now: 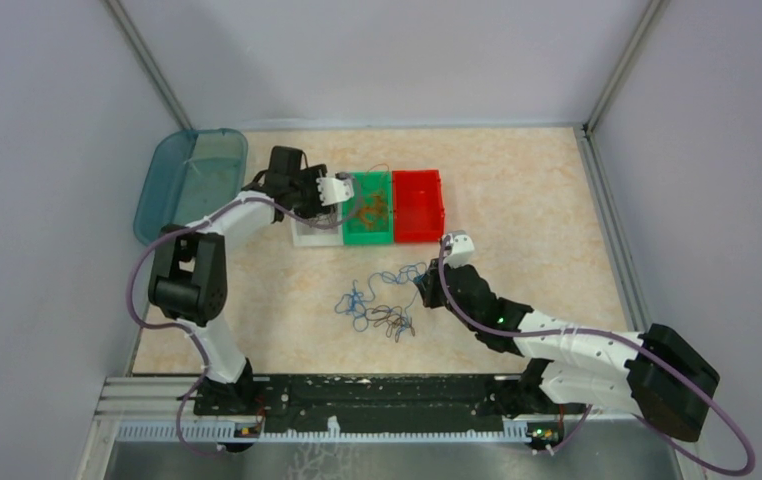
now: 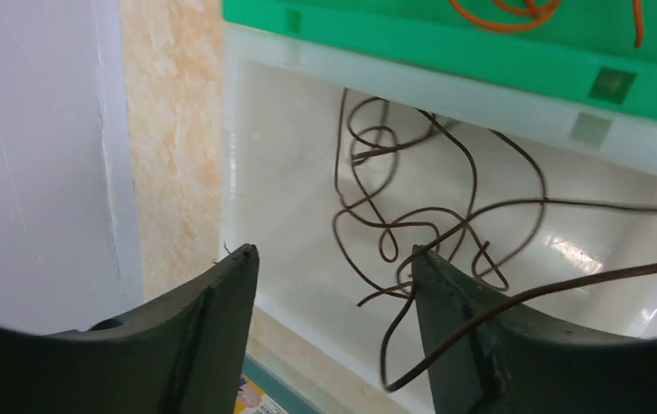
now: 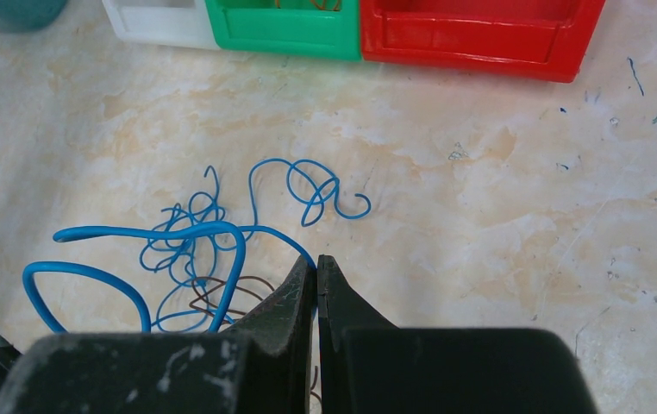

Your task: Untangle the cables

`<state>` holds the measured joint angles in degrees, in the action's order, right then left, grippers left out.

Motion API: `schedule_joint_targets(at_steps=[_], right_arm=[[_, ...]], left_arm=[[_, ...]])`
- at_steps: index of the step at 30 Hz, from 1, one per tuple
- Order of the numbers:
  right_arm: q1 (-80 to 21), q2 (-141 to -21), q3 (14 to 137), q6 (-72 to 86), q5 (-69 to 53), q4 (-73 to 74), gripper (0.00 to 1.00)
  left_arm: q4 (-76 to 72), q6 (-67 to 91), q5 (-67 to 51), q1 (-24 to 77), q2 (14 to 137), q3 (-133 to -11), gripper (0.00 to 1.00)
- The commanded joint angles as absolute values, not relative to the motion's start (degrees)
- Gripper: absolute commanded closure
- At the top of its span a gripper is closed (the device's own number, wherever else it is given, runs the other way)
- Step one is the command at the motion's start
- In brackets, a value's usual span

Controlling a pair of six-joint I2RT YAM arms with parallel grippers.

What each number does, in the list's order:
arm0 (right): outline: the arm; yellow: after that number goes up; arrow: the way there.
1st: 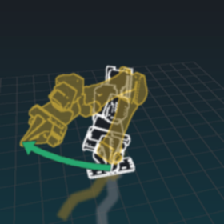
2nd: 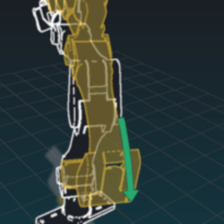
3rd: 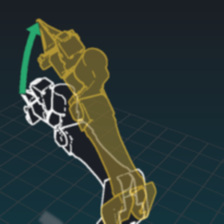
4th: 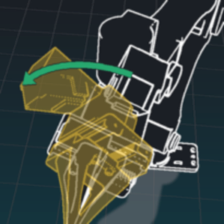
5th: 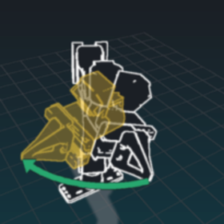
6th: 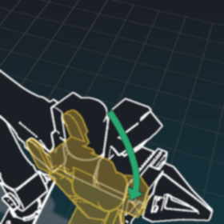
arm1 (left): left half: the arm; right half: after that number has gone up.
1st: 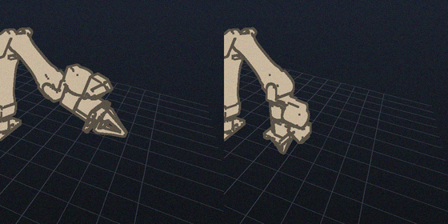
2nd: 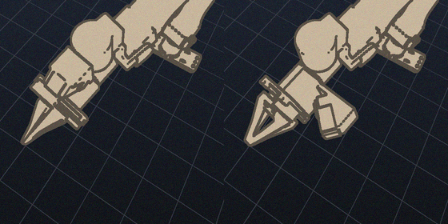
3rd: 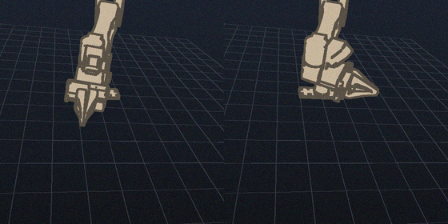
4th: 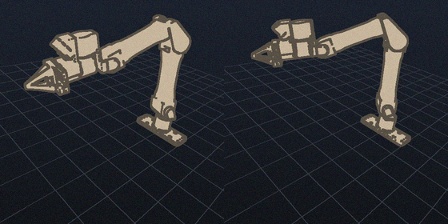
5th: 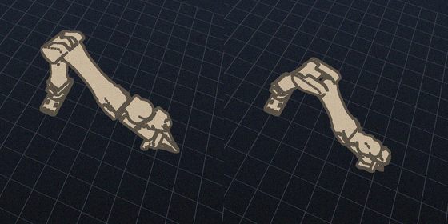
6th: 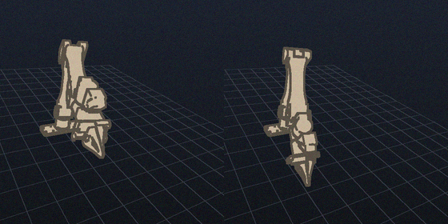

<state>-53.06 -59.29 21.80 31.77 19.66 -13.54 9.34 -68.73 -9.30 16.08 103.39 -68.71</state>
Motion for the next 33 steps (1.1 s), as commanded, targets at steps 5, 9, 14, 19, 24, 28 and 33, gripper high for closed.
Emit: schedule_joint_targets(at_steps=[5,9,14,19,24,28,33], right_arm=[[-52.68,-57.40,23.74,32.19,20.44,-14.69,1.00],[-52.67,-57.13,23.65,32.24,20.38,-14.77,1.00],[-52.65,-56.70,23.55,32.19,20.31,-14.85,1.00],[-52.65,-56.25,23.37,32.46,20.37,-14.86,1.00],[-52.65,-55.66,22.97,32.26,20.79,-14.50,1.00],[-52.65,-55.68,22.82,32.30,20.86,-14.67,1.00],[-52.65,-55.97,22.88,32.35,20.45,-15.11,1.00]], left_arm=[[25.06,-69.63,-17.61,15.36,99.24,-78.83,0.23],[31.99,-73.26,-18.82,14.65,98.92,-81.91,0.23],[40.07,-79.09,-18.46,14.24,100.47,-86.88,0.23],[38.96,-74.27,-17.68,14.33,103.24,-92.02,0.26],[54.21,-81.76,-25.22,14.33,101.34,-91.35,0.28],[59.32,-83.55,-26.24,14.50,98.08,-86.13,0.32],[55.47,-79.01,-22.25,14.04,91.51,-76.38,0.38]])
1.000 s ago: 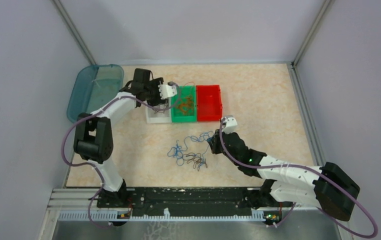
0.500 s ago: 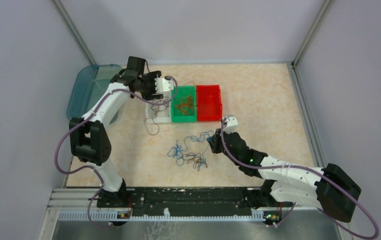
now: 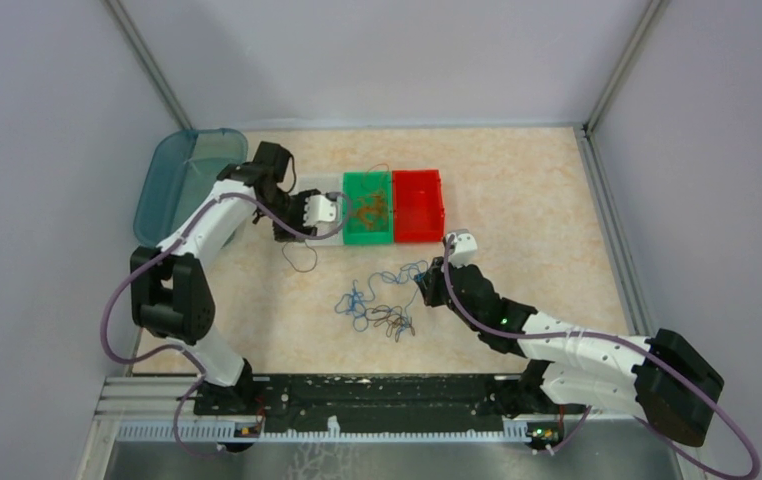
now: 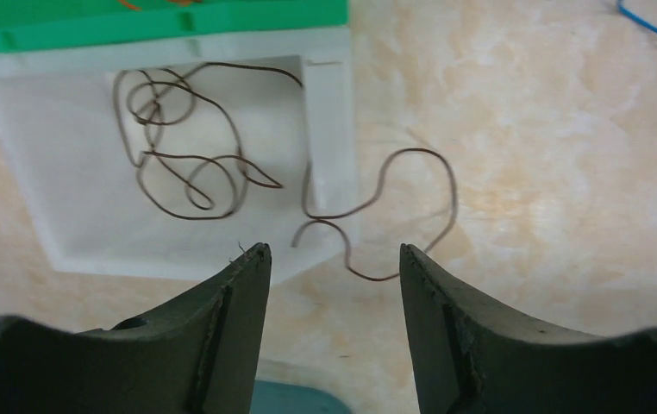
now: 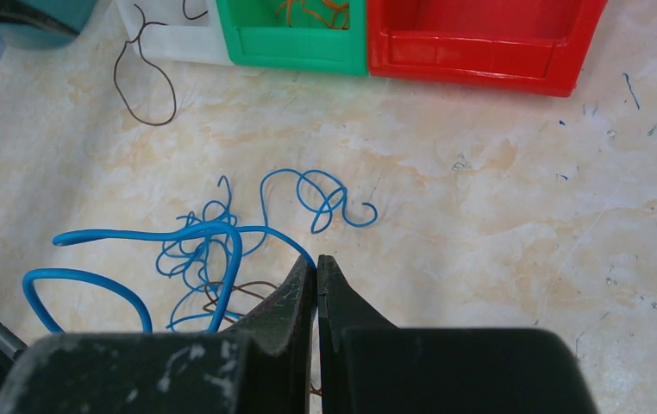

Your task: Untangle the cables

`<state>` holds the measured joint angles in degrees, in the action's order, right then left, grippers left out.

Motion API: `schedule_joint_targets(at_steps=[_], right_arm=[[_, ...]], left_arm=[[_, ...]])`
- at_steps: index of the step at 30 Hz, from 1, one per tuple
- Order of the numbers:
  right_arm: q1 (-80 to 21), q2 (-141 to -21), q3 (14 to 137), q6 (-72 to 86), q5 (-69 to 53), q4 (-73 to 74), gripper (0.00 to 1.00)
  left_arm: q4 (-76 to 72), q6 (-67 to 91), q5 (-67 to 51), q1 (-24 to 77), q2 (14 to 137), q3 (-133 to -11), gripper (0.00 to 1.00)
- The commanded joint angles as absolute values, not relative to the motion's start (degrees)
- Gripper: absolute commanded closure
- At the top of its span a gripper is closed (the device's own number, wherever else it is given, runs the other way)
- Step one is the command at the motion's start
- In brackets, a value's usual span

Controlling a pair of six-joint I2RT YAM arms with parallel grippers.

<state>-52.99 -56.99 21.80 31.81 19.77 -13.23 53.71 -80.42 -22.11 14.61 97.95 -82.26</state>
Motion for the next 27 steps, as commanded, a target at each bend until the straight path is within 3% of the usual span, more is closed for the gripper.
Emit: schedule_joint_targets(at_steps=[1,10,27], right_arm=[[-52.65,-56.11,22.92,32.29,20.34,-15.12,1.00],[-52.65,-56.16,23.37,32.13,19.76,-15.20,1.00],[-52.67,-54.86,23.99,30.68,19.87,-13.96,1.00]], left_arm=[[54.86,-78.33,-21.68,13.94,90.24,-74.83,0.38],[43.25,-61.18,-19.95,10.11,88.18,-65.15,0.43],[35.49,-46.14,-26.04,4.38,99.28,-65.97,0.41]])
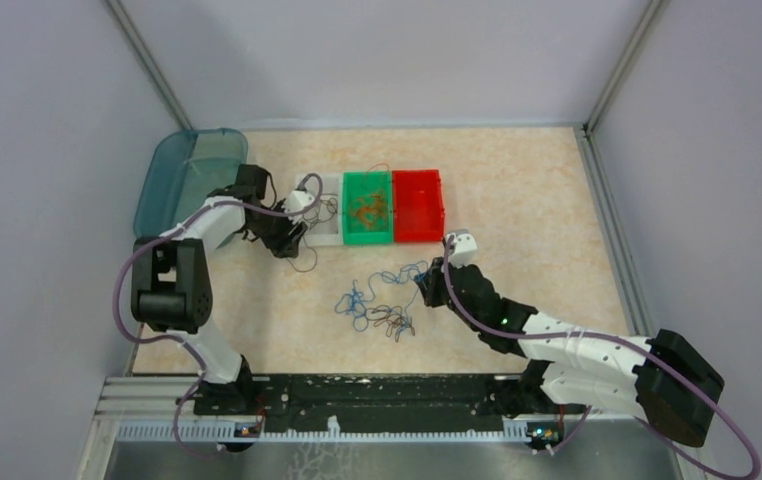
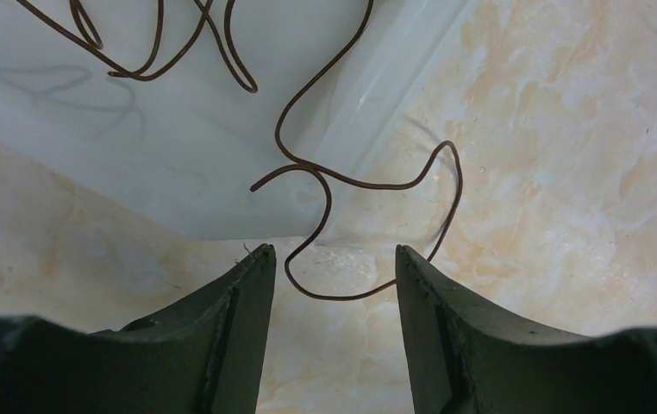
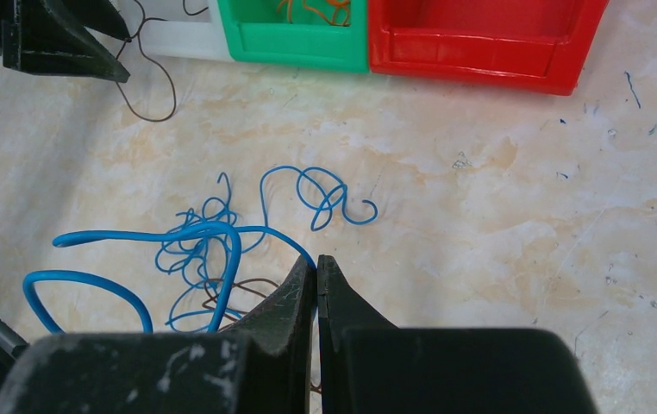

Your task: Untangle the cables

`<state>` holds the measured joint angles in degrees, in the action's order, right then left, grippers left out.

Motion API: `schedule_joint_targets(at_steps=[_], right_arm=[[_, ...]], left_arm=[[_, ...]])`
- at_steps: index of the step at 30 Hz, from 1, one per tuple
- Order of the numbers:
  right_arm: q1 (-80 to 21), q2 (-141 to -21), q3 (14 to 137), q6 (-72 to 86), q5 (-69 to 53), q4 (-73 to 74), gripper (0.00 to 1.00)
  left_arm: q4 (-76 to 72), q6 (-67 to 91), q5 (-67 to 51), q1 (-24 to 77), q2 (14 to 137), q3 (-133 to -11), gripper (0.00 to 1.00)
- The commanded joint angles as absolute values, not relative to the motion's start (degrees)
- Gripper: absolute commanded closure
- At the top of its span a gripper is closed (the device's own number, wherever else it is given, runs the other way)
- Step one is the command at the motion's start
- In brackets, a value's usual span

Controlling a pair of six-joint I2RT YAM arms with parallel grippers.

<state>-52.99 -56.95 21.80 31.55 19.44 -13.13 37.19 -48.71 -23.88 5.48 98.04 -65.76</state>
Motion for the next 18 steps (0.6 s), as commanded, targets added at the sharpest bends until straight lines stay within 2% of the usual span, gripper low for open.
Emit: schedule_joint_targets(at_steps=[1,5,7,8,10,18], right_arm=[[-52.67,-54.85,23.98,30.48,19.89,-13.97,1.00],[-52.68,-54.90,23.92,30.42,19.65,-14.35,1.00],[-52.71,-55.09,23.90,30.51,19.51,-14.62,1.00],[-52.65,-55.18,23.91,30.58,19.36,-14.71,1.00],[-52.65,-55.27,23.90,30.71,19.42,-14.85,1.00],[-52.65,-54.99,23.27,31.25,19.24,-15.11,1.00]], left_arm=[[34.87,-46.14,-25.49,4.12,99.54,-65.69,0.41],[34.02,-47.17,-24.28,3.46,99.94,-65.35,0.47],[33.84,-47.81,-24.21,3.51,99.56,-65.07,0.56],[33.72,-48.34,-23.80,3.49,99.18,-64.88,0.64],[32.81,-49.12,-22.83,3.52,98.70,-64.02,0.71],[32.20,-49.23,-24.88,3.57,97.83,-62.44,0.73]])
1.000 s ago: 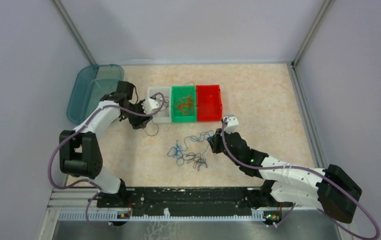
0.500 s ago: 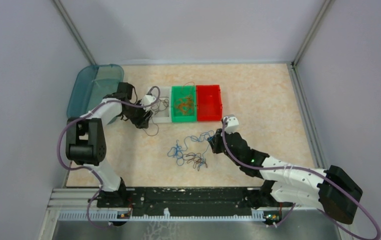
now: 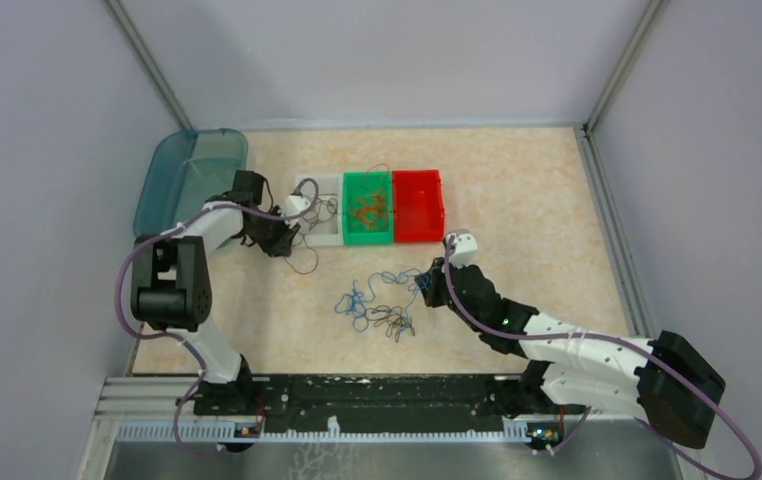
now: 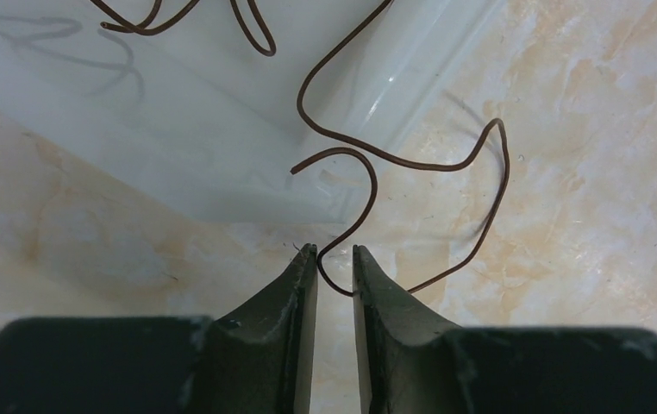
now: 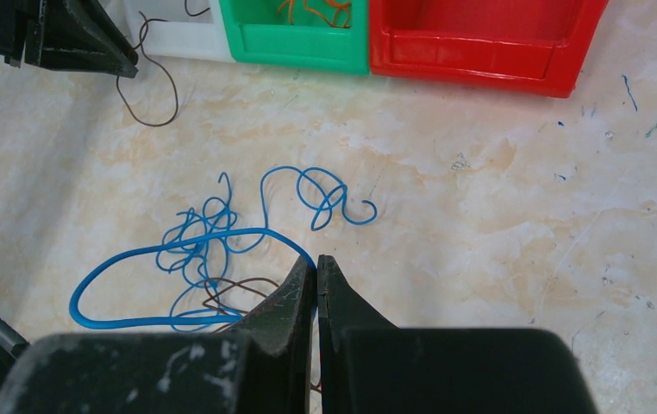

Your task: Untangle the cables

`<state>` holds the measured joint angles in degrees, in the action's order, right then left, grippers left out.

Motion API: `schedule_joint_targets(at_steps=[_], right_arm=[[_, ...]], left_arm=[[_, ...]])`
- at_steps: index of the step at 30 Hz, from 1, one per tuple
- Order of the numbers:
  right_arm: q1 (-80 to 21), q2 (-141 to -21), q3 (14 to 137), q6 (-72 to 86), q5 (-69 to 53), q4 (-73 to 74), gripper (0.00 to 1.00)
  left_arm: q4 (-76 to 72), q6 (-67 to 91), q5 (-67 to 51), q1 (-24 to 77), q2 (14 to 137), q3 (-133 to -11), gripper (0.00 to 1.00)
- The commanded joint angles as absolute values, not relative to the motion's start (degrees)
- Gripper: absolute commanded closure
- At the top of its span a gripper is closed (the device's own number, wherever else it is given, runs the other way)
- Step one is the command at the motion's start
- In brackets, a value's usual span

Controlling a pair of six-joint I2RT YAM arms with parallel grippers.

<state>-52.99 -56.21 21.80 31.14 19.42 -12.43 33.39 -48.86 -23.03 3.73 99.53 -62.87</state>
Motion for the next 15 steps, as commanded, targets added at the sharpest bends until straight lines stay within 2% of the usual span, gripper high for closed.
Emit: schedule_joint_targets(at_steps=[1,5,15], right_arm=[[-52.65,-54.83,23.13,31.35,19.28,-15.16,1.00],[-52.69,-54.50,23.02,31.45,19.32,-14.86,1.00],[-52.67,-56.32,22.83,32.64,18.62,-16.59,1.00]], left_arm=[[32.16,-49.14,-24.76,3.53,97.81,-62.67,0.76],[32.38,-51.01,-23.05,3.62,95.91,-64.62,0.99],[34.03,-53.43,-24.03,10.93,90.01,-77.18,1.00]])
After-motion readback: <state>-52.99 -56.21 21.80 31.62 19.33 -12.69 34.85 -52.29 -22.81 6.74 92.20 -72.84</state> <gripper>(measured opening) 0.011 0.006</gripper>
